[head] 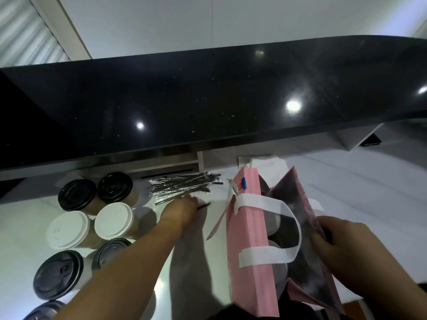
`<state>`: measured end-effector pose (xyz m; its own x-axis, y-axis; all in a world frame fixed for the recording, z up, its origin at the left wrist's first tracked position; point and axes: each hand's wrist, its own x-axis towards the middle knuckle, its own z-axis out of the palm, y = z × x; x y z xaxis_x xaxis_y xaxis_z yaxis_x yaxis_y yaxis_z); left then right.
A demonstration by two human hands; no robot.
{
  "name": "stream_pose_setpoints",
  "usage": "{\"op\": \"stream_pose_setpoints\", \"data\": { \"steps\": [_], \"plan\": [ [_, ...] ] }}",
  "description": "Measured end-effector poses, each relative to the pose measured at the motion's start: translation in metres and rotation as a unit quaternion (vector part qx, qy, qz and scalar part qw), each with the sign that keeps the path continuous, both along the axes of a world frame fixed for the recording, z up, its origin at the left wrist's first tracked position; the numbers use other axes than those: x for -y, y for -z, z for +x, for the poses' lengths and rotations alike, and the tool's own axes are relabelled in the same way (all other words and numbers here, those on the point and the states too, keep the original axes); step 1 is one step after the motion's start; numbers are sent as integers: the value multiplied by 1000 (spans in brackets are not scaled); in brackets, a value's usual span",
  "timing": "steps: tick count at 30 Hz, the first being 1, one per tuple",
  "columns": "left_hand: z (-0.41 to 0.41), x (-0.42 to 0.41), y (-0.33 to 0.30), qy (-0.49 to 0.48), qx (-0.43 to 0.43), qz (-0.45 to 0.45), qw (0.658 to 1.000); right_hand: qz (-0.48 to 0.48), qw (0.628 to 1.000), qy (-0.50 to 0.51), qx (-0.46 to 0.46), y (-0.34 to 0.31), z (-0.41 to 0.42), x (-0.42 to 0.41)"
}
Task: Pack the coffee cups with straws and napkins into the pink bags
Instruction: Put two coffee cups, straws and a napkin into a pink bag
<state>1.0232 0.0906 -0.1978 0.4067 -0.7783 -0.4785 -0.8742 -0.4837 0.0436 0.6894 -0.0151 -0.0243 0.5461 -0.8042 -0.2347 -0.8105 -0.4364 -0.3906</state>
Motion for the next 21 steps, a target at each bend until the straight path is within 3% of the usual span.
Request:
{"op": "stream_pose_setpoints", "data": {
  "steps": [3,8,12,17,19,21],
  "plan": [
    [-5,-8,-1,11,-1,-13,1000,14,1000,-7,-3,-3,1,1],
    [-13,-24,-32,-127,-59,-148,979,25,999,-31,-7,-5,1,2],
    [-30,-30,-95,-202,-154,-350,902,26,999,-39,14,-5,-1,5],
    [-86,-25,-216,-191,-283,-551,762,44,998,-46,25,-3,-4,10],
    [-116,-15,-247,-161,-303,-562,753,52,997,-49,29,-2,-7,12],
    [-143,-1,-255,-136,-320,-528,775,61,996,-57,28,-2,-9,14]
  ]
}}
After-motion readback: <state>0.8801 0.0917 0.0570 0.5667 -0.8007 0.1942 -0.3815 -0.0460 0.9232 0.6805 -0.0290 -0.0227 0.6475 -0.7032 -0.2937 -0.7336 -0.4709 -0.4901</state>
